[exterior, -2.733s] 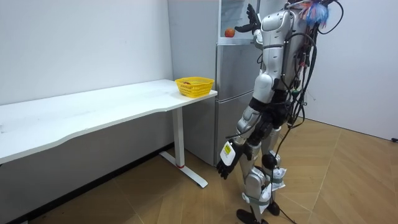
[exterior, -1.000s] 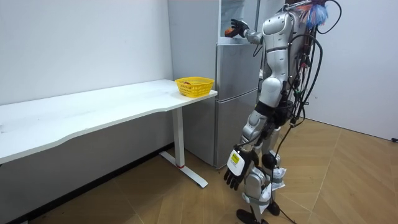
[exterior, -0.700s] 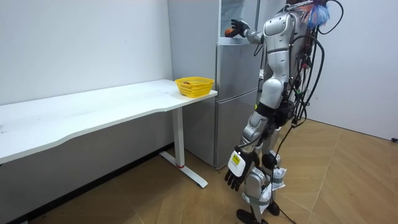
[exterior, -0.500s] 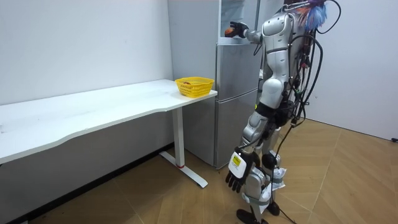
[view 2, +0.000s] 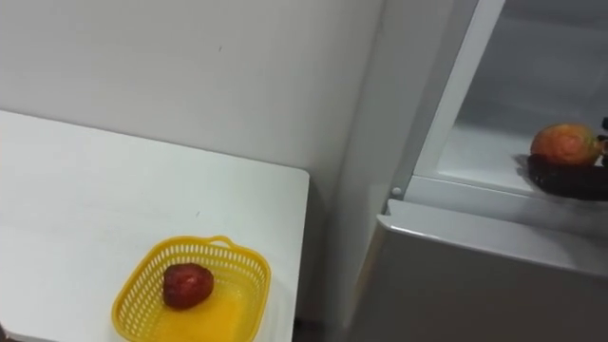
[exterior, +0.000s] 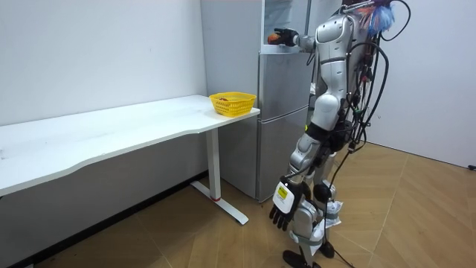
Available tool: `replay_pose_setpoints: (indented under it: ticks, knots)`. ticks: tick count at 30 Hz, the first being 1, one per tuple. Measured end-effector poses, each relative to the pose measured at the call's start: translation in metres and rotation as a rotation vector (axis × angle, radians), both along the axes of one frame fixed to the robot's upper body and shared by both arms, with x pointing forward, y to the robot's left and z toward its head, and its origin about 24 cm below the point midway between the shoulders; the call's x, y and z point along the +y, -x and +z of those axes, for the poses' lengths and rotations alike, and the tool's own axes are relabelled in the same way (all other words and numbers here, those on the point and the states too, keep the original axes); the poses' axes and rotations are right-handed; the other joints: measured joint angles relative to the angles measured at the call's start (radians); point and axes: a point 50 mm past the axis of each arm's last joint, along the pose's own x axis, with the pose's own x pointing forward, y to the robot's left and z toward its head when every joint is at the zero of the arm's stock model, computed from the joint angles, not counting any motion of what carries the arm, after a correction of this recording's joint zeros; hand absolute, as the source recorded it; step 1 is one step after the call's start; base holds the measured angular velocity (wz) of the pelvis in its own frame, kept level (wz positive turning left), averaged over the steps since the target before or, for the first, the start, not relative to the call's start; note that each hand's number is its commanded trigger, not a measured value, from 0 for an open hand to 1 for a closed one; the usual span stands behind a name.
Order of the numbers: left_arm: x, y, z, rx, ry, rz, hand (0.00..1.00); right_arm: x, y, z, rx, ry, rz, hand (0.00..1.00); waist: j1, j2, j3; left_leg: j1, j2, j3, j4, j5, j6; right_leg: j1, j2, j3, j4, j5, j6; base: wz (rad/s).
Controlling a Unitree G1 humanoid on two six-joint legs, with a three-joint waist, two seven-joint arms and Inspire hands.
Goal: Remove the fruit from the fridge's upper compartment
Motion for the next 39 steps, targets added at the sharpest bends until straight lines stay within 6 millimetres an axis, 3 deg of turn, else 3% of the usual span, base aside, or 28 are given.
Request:
replay_pose_setpoints:
  ticks: [1, 9, 14, 39]
  knots:
    - [0.0000, 0.0000, 0.0000, 0.000, 0.000, 0.000, 0.00, -0.0007, 0.0000, 0.0000, 0.009, 0.007, 0.005, 1.00, 0.001, 0.000, 0.0000, 0.001, 0.000, 0.000, 0.000, 0.000, 0.000, 0.001, 0.000, 0.000, 0.000, 0.000, 0.000, 0.00]
    - [0.0037, 0.0026, 0.0013, 0.018, -0.010, 0.006, 0.00, -0.0017, -0.0017, 0.0024, 0.038, -0.003, 0.055, 1.00, -0.002, 0.002, -0.0001, 0.008, 0.000, -0.003, -0.003, 0.000, -0.001, 0.012, 0.000, -0.003, -0.001, 0.000, 0.000, 0.02]
    - [0.0067, 0.0030, 0.0024, 0.025, -0.018, 0.007, 0.00, -0.0047, -0.0016, -0.0021, 0.057, -0.031, 0.065, 1.00, -0.003, -0.006, -0.0047, 0.015, 0.000, -0.002, -0.003, 0.001, -0.001, 0.015, 0.000, -0.003, -0.001, 0.000, 0.000, 0.00]
    - [0.0077, -0.0028, 0.0030, 0.014, -0.013, 0.009, 0.00, 0.0012, -0.0069, 0.0064, 0.048, -0.001, 0.082, 1.00, -0.005, -0.007, 0.0035, 0.026, 0.001, 0.008, -0.017, 0.001, -0.001, 0.014, 0.002, 0.010, -0.001, 0.000, 0.000, -0.01]
